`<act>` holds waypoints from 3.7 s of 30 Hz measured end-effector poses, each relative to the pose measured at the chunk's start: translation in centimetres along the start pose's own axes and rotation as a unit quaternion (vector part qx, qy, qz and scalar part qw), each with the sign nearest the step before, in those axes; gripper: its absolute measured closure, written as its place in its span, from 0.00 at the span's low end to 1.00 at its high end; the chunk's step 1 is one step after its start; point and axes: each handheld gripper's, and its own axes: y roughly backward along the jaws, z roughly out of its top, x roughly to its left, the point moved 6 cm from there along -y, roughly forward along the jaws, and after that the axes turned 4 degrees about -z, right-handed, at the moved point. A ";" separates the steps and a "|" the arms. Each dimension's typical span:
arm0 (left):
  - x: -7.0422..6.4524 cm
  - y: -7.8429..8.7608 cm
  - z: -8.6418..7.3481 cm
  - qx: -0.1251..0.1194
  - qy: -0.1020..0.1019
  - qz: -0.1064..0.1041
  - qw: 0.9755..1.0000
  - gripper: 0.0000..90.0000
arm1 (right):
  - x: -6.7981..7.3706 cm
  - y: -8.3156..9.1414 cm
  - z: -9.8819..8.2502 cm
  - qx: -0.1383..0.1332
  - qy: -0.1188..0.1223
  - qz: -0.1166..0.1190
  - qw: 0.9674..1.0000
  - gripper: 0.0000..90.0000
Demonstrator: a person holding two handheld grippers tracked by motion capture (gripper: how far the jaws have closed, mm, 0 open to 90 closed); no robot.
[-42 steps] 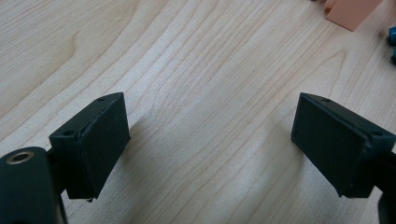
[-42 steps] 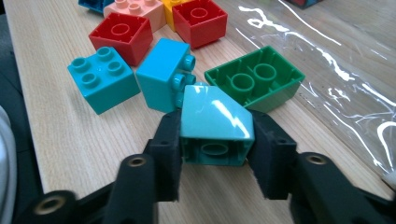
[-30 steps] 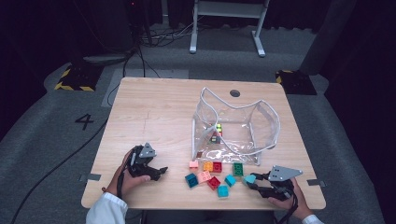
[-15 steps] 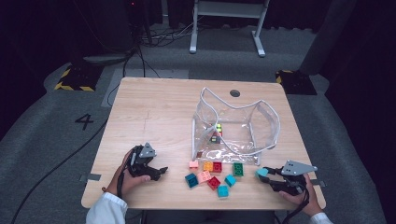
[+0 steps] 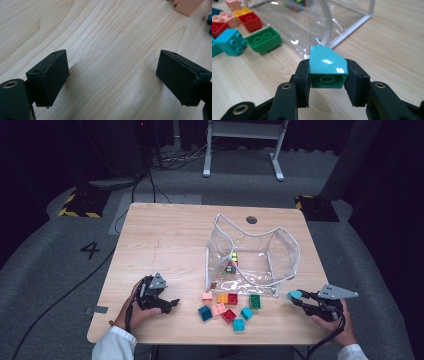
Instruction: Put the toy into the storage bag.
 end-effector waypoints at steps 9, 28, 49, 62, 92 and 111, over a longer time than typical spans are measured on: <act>0.1 0.0 0.0 0.002 -0.005 0.001 1.000 0.12 | -1.8 1.1 1.7 -0.023 -0.010 -0.018 1.000 0.65; 0.1 0.0 0.0 0.004 -0.003 0.002 1.000 0.12 | -5.4 3.5 9.6 -0.084 0.013 -0.052 0.995 0.65; 0.1 0.0 0.0 0.002 -0.004 0.003 1.000 0.12 | -5.1 3.4 18.9 -0.097 0.071 -0.030 0.992 0.65; 0.0 0.0 0.0 0.003 -0.003 0.000 1.000 0.12 | -3.6 0.5 21.3 -0.075 0.092 0.000 0.993 0.65; 0.1 0.0 0.0 0.002 -0.003 0.002 1.000 0.12 | -1.0 -6.1 19.6 0.105 0.214 0.092 0.967 0.65; 0.1 0.0 0.0 0.003 -0.004 0.002 1.000 0.12 | -3.0 -6.1 16.7 0.254 0.251 0.042 0.933 0.65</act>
